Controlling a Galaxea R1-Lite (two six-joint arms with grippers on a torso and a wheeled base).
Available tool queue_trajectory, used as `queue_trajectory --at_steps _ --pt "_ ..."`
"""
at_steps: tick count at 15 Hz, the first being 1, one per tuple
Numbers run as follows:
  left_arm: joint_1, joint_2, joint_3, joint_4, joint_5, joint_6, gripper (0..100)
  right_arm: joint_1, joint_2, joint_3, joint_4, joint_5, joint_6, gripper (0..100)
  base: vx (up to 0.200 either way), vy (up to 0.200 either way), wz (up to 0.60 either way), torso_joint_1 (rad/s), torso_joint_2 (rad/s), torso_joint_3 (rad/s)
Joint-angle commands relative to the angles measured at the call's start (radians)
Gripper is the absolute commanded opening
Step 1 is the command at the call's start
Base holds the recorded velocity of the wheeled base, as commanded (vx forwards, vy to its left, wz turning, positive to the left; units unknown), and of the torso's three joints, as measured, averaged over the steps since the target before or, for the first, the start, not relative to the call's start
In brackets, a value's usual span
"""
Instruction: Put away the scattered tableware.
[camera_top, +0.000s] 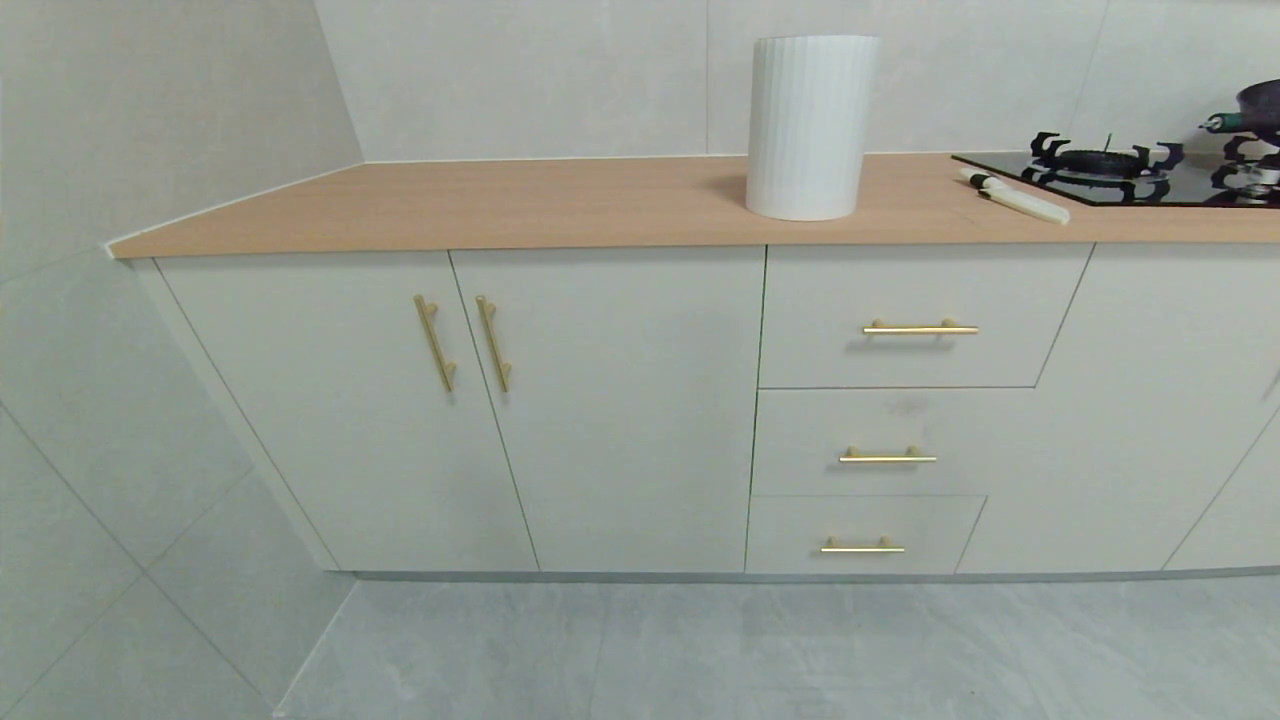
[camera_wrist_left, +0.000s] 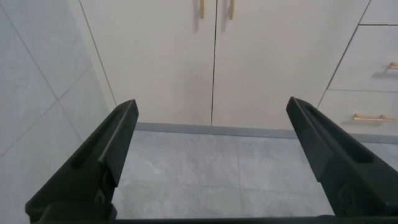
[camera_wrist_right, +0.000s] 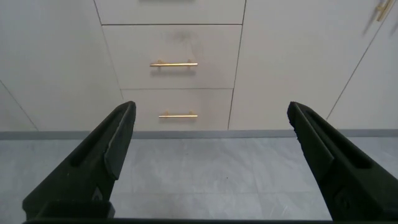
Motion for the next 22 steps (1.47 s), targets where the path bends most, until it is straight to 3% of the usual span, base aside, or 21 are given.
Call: queue_trajectory --at_steps 1,8,22 --pt "0.000 0.000 0.000 0.000 0.000 -0.001 100 0.000 0.003 0.000 0.003 0.004 0.018 100 0.000 0.000 0.00 0.000 0.00 0.000" --pt "0.000 0.000 0.000 0.000 0.000 0.001 100 0.000 0.003 0.000 0.003 0.004 0.021 100 0.000 0.000 0.00 0.000 0.00 0.000" --pt "0.000 0.000 0.000 0.000 0.000 0.001 100 0.002 0.003 0.000 0.003 0.019 0.018 100 0.200 0.000 0.00 0.001 0.00 0.003"
